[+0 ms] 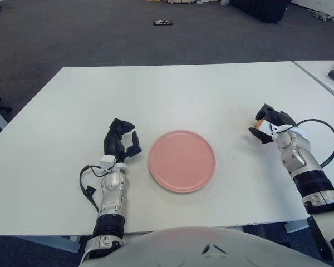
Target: Put the apple into the plate.
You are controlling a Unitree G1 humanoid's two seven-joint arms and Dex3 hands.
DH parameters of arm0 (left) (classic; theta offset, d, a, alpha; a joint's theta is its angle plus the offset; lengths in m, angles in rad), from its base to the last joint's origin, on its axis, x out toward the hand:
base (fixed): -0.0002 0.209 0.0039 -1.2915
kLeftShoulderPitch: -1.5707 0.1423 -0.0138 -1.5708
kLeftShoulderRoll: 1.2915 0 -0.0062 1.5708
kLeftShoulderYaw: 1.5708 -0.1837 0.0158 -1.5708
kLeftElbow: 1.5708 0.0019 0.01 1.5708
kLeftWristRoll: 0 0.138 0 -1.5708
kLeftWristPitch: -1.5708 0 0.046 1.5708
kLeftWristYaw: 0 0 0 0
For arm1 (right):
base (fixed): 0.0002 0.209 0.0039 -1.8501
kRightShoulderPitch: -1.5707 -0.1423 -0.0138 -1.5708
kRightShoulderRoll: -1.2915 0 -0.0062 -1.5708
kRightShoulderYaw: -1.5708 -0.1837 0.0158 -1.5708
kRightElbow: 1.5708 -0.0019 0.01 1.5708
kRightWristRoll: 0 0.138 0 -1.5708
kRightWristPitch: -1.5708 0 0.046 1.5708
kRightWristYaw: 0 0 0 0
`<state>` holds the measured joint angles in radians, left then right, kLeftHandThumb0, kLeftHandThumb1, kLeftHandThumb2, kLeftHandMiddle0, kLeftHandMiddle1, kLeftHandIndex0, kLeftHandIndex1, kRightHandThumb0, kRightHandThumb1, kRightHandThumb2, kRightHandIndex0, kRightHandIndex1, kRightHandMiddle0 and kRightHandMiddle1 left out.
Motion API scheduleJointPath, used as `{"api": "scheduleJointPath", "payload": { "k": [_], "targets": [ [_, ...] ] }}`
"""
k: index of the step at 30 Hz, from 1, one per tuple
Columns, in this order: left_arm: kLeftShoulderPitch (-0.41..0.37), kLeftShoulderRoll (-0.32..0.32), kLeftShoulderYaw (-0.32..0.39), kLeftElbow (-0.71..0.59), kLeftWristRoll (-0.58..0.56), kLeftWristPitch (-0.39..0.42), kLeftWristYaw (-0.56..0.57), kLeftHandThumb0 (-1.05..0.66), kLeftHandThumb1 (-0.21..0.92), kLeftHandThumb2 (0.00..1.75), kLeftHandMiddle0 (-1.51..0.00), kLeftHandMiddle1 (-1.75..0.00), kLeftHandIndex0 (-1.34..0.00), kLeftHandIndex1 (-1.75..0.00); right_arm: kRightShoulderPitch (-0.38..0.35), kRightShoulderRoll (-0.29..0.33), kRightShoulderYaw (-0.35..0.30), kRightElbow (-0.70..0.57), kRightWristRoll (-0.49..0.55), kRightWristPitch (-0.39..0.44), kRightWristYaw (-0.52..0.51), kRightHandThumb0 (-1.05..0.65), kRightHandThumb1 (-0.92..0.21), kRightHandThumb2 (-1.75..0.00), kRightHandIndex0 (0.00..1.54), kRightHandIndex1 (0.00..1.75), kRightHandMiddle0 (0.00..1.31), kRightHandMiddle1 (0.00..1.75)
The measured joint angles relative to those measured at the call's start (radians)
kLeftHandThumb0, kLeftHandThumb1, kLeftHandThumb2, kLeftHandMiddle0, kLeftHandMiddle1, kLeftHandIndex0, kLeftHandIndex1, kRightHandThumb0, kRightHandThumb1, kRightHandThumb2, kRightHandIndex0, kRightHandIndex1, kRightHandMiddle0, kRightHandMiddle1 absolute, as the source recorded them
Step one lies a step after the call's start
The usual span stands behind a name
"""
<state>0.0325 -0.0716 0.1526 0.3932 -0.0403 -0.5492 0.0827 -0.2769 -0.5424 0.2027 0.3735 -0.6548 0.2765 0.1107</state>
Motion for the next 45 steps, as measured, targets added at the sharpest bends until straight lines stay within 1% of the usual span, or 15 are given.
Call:
{"api": "scheduleJointPath", "payload": {
  "k": [2,5,8,11,13,15,18,23,30,35,39,45],
  "targets": [
    [-0.001,0.0,0.0,0.0,0.0,0.0,0.0,-0.47,0.35,1.29,-1.06,-1.75,-0.59,-1.75,0.009,-0.006,0.004,-0.014,-0.005,0.003,-0.002,-0.04,-0.19,-1.45,0.61,1.75,0.55,1.73],
    [-0.002,-0.001,0.0,-0.001,0.0,0.0,0.001,-0.47,0.35,1.29,-1.06,-1.75,-0.59,-1.75,0.021,-0.012,0.01,-0.031,-0.01,0.005,-0.011,-0.02,-0.15,-1.51,0.68,1.73,0.56,1.74],
    [-0.002,-0.003,0.0,-0.002,0.0,0.001,0.001,-0.47,0.35,1.29,-1.06,-1.75,-0.59,-1.75,0.031,-0.012,0.013,-0.044,-0.011,0.003,-0.031,-0.01,-0.08,-1.57,0.76,1.7,0.6,1.74],
    [-0.002,-0.006,0.002,-0.003,-0.001,0.001,0.001,-0.47,0.35,1.29,-1.06,-1.75,-0.59,-1.75,0.047,-0.009,0.007,-0.048,-0.005,-0.017,-0.074,0.0,-0.02,-1.63,0.82,1.66,0.65,1.75],
    [-0.002,-0.008,0.002,-0.004,-0.003,0.002,0.001,-0.47,0.35,1.29,-1.06,-1.75,-0.59,-1.75,0.058,-0.001,-0.008,-0.052,0.002,-0.036,-0.121,0.0,0.03,-1.67,0.87,1.64,0.68,1.75],
    [-0.002,-0.01,0.003,-0.005,-0.005,0.002,0.001,-0.47,0.35,1.29,-1.06,-1.75,-0.59,-1.75,0.075,0.011,-0.021,-0.063,0.006,-0.049,-0.17,0.0,0.05,-1.69,0.89,1.64,0.69,1.75],
    [-0.001,-0.011,0.004,-0.006,-0.006,0.005,0.004,-0.47,0.35,1.29,-1.06,-1.75,-0.58,-1.75,0.099,0.026,-0.034,-0.082,0.008,-0.057,-0.22,0.0,0.06,-1.7,0.91,1.63,0.69,1.75],
    [0.0,-0.011,0.005,-0.007,-0.006,0.006,0.008,-0.47,0.35,1.29,-1.06,-1.75,-0.58,-1.75,0.148,0.05,-0.06,-0.148,0.009,-0.051,-0.277,0.0,0.06,-1.69,0.94,1.59,0.67,1.75],
    [0.003,-0.012,0.007,-0.011,-0.009,0.008,0.008,-0.47,0.35,1.28,-1.06,-1.75,-0.58,-1.75,0.206,0.091,-0.105,-0.193,0.024,-0.092,-0.377,0.0,0.09,-1.72,0.97,1.59,0.69,1.75],
    [0.006,-0.014,0.009,-0.016,-0.013,0.012,0.008,-0.46,0.36,1.27,-1.04,-1.75,-0.58,-1.75,0.271,0.113,-0.13,-0.284,0.038,-0.094,-0.385,0.0,0.09,-1.72,0.97,1.57,0.69,1.75],
    [0.006,-0.014,0.01,-0.018,-0.013,0.018,0.008,-0.46,0.36,1.27,-1.04,-1.75,-0.57,-1.75,0.29,0.128,-0.14,-0.3,0.045,-0.105,-0.402,0.0,0.12,-1.74,1.0,1.55,0.71,1.75],
    [0.009,-0.01,0.009,-0.021,-0.007,0.022,0.015,-0.46,0.37,1.26,-1.04,-1.75,-0.57,-1.75,0.324,0.153,-0.159,-0.334,0.057,-0.138,-0.425,0.0,0.12,-1.75,1.0,1.56,0.72,1.75]
  ]
}}
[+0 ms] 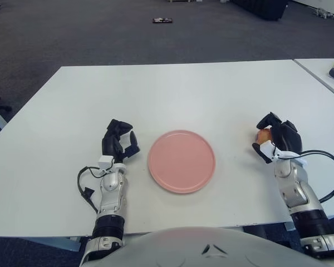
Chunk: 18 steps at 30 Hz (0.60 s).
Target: Put the apple into the plate.
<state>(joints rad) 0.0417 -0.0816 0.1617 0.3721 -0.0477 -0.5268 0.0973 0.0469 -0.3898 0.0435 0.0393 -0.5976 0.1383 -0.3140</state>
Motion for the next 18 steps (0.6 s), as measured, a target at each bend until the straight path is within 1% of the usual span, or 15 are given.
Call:
{"api": "scheduleJointPath", "payload": {
  "k": [11,18],
  "targets": [
    [0.0,0.002,0.0,0.002,-0.002,-0.005,0.0,-0.46,0.37,1.26,-1.06,-1.75,-0.57,-1.75,0.031,0.04,-0.015,-0.067,-0.011,-0.014,-0.036,0.0,0.09,-1.75,0.93,1.67,0.69,1.75],
    [-0.001,0.001,0.0,0.001,-0.002,-0.005,0.0,-0.46,0.37,1.26,-1.06,-1.75,-0.57,-1.75,0.035,0.053,-0.017,-0.103,-0.013,-0.014,-0.042,0.0,0.09,-1.75,0.94,1.66,0.69,1.75]
  ]
}}
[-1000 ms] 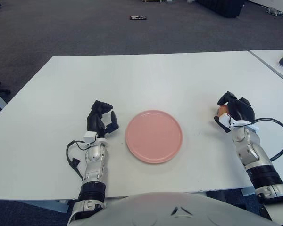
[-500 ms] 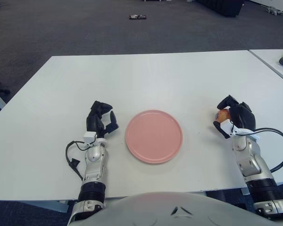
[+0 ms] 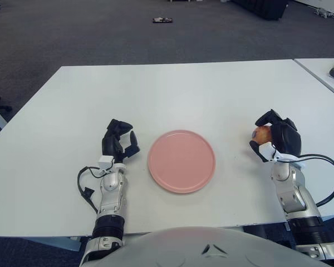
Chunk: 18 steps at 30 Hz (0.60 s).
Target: Put the apple into the plate.
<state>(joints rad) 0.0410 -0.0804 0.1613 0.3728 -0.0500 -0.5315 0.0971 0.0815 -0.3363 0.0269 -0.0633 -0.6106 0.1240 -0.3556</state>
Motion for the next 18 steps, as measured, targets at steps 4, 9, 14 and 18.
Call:
{"api": "scheduleJointPath", "payload": {
  "k": [4,9,14,18],
  "targets": [
    [0.0,0.0,0.0,0.0,0.0,0.0,0.0,-0.46,0.37,1.26,-1.04,-1.75,-0.57,-1.75,0.008,0.005,-0.001,-0.012,0.001,-0.008,-0.001,0.0,0.09,-1.75,0.96,1.64,0.69,1.75],
    [0.0,0.0,0.0,0.002,0.0,-0.005,0.0,-0.46,0.37,1.26,-1.04,-1.75,-0.57,-1.75,0.015,0.016,-0.005,-0.017,0.014,-0.048,-0.013,0.0,0.1,-1.75,0.97,1.62,0.7,1.75],
    [0.0,0.0,0.0,0.002,-0.001,-0.01,0.0,-0.46,0.37,1.27,-1.04,-1.75,-0.57,-1.75,0.014,0.03,-0.01,-0.015,0.048,-0.122,-0.023,0.0,0.1,-1.75,0.97,1.61,0.7,1.75],
    [0.0,-0.001,0.0,0.001,-0.003,-0.01,0.0,-0.46,0.36,1.27,-1.05,-1.75,-0.57,-1.75,0.009,0.043,-0.007,-0.006,0.055,-0.186,-0.036,0.0,0.1,-1.75,0.97,1.61,0.7,1.75]
  ]
}}
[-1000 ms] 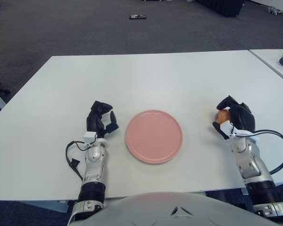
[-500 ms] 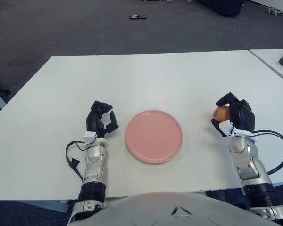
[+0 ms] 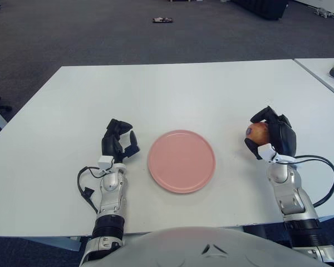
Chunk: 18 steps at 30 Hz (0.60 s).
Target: Put the apple into the plate.
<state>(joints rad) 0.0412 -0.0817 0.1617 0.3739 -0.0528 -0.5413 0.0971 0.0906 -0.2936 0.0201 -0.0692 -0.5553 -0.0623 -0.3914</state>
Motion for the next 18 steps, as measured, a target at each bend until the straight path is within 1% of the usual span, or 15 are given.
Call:
{"api": "scheduleJointPath", "payload": {
  "k": [4,10,18],
  "targets": [
    [0.0,0.0,0.0,-0.001,0.001,0.002,0.001,-0.46,0.36,1.27,-1.06,-1.75,-0.57,-1.75,-0.014,0.01,0.013,0.015,-0.004,-0.052,-0.017,0.0,0.1,-1.75,0.97,1.61,0.7,1.75],
    [0.001,0.001,0.0,0.001,0.006,0.002,0.005,-0.47,0.36,1.27,-1.07,-1.75,-0.58,-1.75,-0.059,0.037,0.061,0.035,-0.011,-0.139,-0.031,0.0,0.1,-1.75,0.97,1.61,0.7,1.75],
    [-0.005,0.002,-0.001,0.006,0.026,0.003,0.017,-0.47,0.35,1.28,-1.08,-1.75,-0.58,-1.75,-0.141,0.08,0.173,0.093,-0.006,-0.317,-0.015,0.0,0.11,-1.75,0.98,1.6,0.7,1.75]
  ]
}}
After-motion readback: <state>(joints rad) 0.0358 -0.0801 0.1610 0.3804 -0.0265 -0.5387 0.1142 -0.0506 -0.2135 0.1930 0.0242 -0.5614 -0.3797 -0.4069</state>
